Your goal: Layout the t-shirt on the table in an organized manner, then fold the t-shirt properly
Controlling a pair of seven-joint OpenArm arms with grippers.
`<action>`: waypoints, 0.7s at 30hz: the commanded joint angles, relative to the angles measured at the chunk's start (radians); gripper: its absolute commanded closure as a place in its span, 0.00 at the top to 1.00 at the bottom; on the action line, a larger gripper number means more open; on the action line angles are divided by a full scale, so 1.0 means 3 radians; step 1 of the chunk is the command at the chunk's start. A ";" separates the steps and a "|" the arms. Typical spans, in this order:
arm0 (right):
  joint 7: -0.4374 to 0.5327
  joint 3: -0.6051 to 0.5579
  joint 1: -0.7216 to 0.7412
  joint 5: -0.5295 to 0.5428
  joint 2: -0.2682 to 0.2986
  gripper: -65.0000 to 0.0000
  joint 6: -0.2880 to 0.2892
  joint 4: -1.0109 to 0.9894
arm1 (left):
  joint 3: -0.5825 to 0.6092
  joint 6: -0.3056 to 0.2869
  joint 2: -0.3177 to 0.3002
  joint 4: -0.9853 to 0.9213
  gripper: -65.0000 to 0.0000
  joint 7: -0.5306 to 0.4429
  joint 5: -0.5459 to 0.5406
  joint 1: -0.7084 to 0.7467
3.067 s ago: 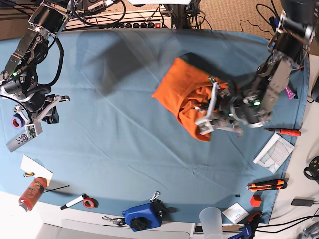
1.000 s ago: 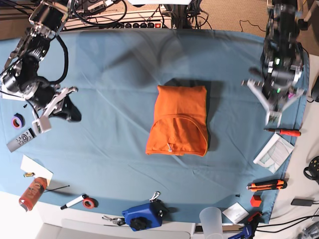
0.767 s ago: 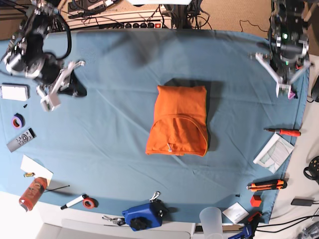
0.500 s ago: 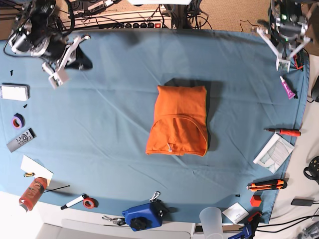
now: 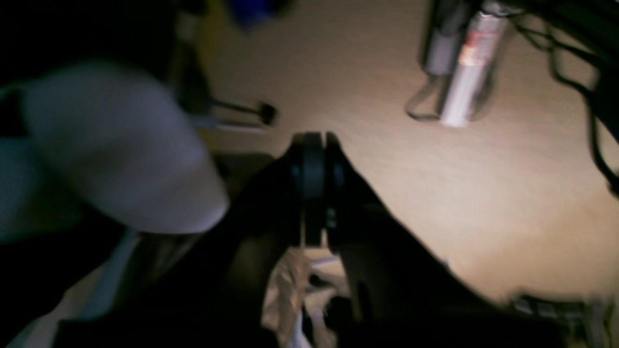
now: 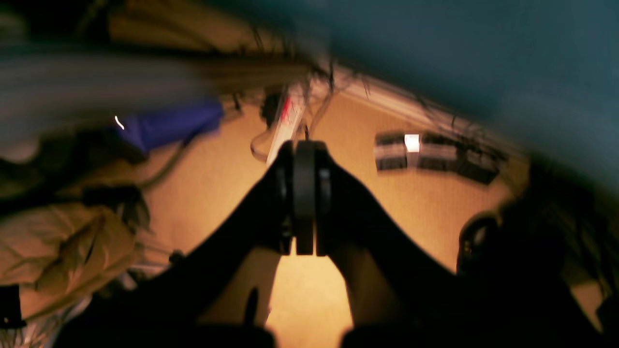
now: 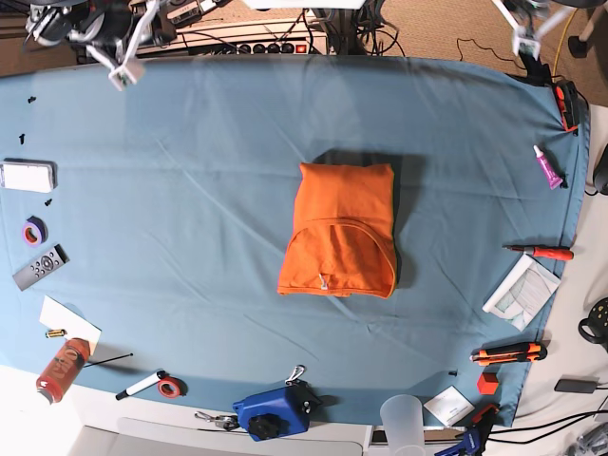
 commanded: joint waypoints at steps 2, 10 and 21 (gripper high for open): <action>0.0035 0.0019 -0.0139 0.0009 0.0038 0.00 0.0025 0.0022 | -0.0015 -0.0097 0.0114 -0.0095 0.00 0.0009 -0.0003 0.0093; 0.0035 -0.0095 -0.0281 -0.0261 0.0048 0.00 0.0025 -0.0571 | -0.0013 -0.0312 0.0336 -0.0855 0.00 -0.0173 -0.0017 0.0018; 0.0300 -0.1302 0.0486 -0.1408 0.0233 0.00 0.0025 -0.2111 | -0.0013 -0.0385 0.0334 -0.2750 0.00 -0.0772 -0.0062 -0.0842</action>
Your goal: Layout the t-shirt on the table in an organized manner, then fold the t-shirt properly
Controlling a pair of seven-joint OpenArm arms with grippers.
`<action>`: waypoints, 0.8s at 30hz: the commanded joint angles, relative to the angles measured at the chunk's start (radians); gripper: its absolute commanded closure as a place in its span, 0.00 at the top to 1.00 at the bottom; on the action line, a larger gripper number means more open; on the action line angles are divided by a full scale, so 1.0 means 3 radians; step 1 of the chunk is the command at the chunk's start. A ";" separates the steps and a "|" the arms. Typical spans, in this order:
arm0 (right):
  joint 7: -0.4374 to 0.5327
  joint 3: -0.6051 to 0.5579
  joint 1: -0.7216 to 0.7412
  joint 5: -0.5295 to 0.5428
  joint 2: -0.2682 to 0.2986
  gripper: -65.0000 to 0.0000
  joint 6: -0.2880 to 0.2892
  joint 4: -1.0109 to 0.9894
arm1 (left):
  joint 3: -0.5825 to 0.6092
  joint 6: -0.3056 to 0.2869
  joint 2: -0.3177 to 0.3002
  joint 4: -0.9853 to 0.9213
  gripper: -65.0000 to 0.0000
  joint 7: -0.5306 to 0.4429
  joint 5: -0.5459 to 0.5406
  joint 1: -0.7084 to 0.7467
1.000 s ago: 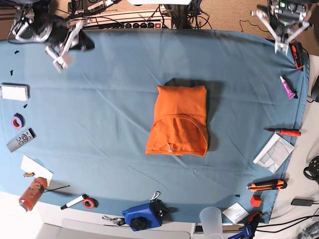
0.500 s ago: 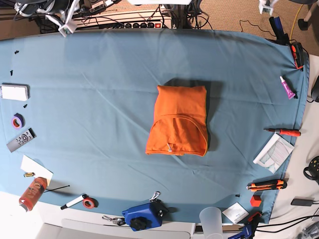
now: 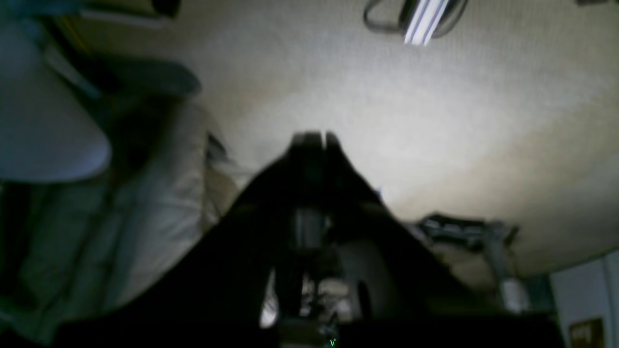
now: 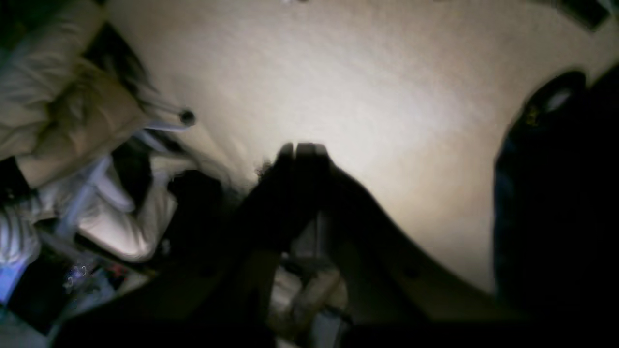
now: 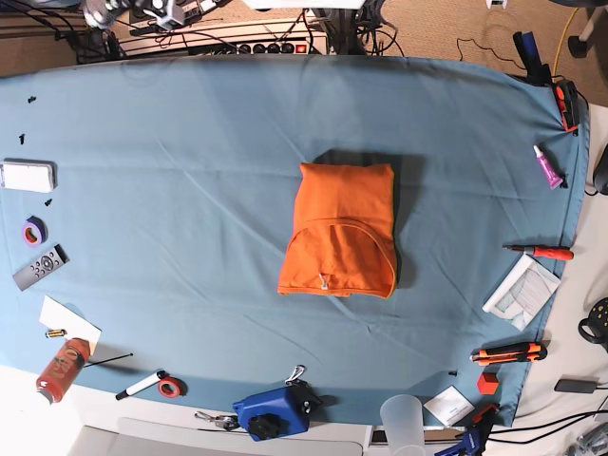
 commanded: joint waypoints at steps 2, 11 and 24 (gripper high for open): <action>0.0028 -0.0112 0.0155 -0.0041 0.0046 0.00 0.0013 -0.0275 | -0.0009 -0.0159 -0.0025 -0.0371 0.00 -0.0113 0.0001 -0.0118; 0.1053 -0.0699 0.0970 -0.0771 0.0045 0.00 0.0013 -0.1525 | -0.0009 -0.0426 -0.0025 -0.1797 0.00 -0.1242 0.0003 -0.0820; 0.2992 -0.1647 0.1689 -0.1862 0.0027 0.00 -0.0209 -0.2661 | -0.0009 -0.0108 0.0266 -0.2513 0.00 -0.2613 0.0304 -0.1152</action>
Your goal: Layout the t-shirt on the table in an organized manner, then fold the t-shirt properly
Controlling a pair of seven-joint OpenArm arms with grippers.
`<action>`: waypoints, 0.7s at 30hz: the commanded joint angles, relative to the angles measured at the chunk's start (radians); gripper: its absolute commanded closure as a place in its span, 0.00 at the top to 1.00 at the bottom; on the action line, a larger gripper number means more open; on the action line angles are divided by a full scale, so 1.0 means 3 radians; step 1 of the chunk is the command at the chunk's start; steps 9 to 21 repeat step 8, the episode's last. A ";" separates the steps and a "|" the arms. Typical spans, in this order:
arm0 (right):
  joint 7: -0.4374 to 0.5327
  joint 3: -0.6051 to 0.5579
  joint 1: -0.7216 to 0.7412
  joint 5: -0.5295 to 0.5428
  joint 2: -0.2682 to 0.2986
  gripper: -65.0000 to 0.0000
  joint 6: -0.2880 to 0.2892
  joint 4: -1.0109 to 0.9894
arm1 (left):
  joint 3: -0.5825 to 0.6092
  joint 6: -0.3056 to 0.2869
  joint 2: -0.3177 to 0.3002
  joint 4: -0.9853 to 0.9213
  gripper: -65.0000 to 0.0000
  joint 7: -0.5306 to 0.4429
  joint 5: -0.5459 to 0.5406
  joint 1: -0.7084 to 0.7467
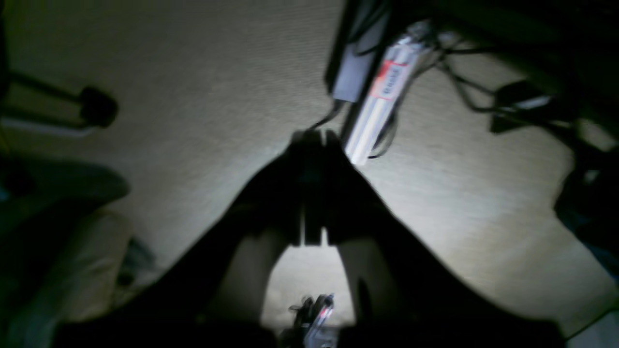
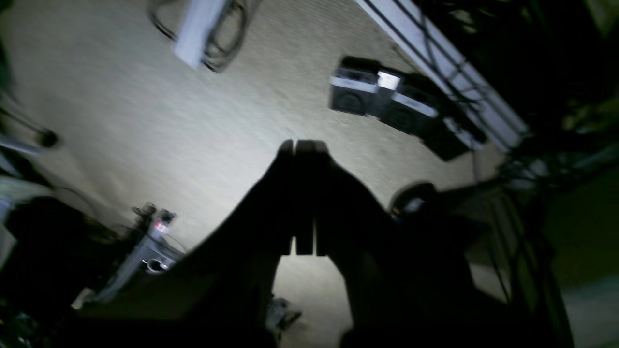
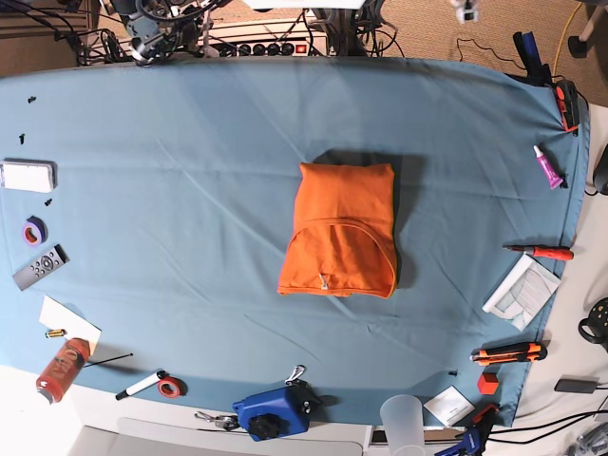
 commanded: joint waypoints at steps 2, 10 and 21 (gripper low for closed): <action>0.0027 -0.0134 0.0065 -0.0009 0.0039 0.00 0.0011 -0.0038 | -0.0006 0.0025 -0.0008 0.0069 0.00 -0.0025 0.0000 0.0027; 0.0010 -0.0292 0.0130 -0.0008 0.0038 0.00 0.0014 -0.0006 | -0.0008 0.0024 0.0055 0.0148 0.00 -0.0024 0.0000 0.0027; 0.0010 -0.0292 0.0130 -0.0008 0.0038 0.00 0.0014 -0.0006 | -0.0008 0.0024 0.0055 0.0148 0.00 -0.0024 0.0000 0.0027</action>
